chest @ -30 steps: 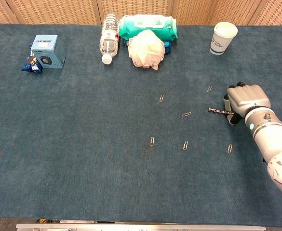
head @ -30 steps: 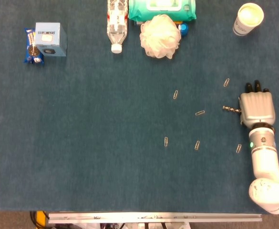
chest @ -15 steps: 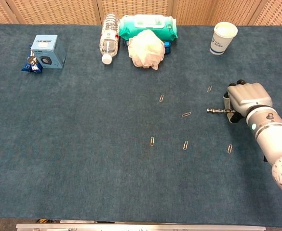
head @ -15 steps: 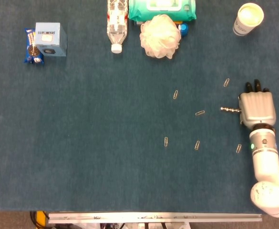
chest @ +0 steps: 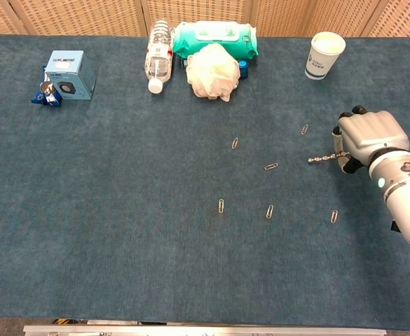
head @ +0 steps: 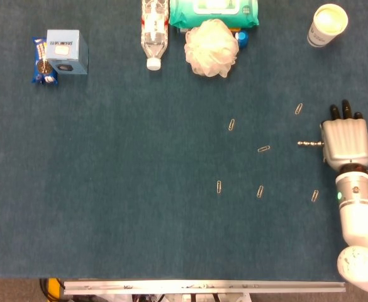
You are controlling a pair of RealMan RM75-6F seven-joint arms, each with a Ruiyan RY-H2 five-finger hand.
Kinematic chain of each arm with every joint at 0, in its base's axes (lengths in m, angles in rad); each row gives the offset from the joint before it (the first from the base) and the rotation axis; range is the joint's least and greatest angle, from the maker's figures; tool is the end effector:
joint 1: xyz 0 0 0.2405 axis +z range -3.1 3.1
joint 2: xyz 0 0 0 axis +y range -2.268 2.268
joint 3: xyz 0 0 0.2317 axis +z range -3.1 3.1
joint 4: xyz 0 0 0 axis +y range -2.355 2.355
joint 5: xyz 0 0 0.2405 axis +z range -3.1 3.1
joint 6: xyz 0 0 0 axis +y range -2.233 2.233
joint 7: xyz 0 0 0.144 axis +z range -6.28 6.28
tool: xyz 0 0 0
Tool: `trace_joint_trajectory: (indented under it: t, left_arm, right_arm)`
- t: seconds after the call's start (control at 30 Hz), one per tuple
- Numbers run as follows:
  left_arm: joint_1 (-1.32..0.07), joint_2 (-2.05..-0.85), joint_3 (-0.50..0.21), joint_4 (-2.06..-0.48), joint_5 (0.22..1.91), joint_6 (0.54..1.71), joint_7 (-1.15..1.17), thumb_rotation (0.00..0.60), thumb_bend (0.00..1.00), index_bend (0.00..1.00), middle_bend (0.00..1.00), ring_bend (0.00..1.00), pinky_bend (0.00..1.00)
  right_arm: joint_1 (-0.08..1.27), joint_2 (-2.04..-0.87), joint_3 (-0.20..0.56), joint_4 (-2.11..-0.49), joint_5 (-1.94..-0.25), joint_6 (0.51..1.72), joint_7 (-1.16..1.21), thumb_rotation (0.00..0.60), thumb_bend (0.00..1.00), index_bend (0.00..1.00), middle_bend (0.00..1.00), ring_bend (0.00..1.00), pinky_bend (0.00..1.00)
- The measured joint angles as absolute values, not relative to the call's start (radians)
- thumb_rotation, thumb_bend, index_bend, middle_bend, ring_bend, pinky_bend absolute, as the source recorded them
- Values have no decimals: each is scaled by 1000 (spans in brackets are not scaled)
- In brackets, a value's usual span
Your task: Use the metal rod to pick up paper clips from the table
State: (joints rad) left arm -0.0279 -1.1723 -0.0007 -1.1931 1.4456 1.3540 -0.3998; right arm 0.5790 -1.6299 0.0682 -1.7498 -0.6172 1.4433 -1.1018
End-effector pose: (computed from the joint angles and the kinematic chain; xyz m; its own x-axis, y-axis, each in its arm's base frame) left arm -0.4122 0.1513 0.1491 0.3410 0.1378 0.9299 0.9162 0.1726 -0.3616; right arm -0.1822 -0.2400 -0.0459 0.6865 -0.4152 0.5969 -0.6571 -0.0027 0.7538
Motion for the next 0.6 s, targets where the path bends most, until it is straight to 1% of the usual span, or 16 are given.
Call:
trace_joint_trajectory:
  t: [0.23, 0.6]
  left_arm:
    - [-28, -1171, -2, -1198, 1446, 1357, -394, 600, 142, 573, 562, 534, 738]
    - [-26, -1168, -3, -1202, 1443, 1357, -392, 600, 142, 573, 562, 535, 738]
  right_arm:
    - [585, -1622, 78, -1756, -629, 1444, -1106, 600, 388, 621, 178, 51, 239]
    - [613, -1607, 120, -1750, -626, 1429, -1113, 600, 388, 620, 178, 51, 239]
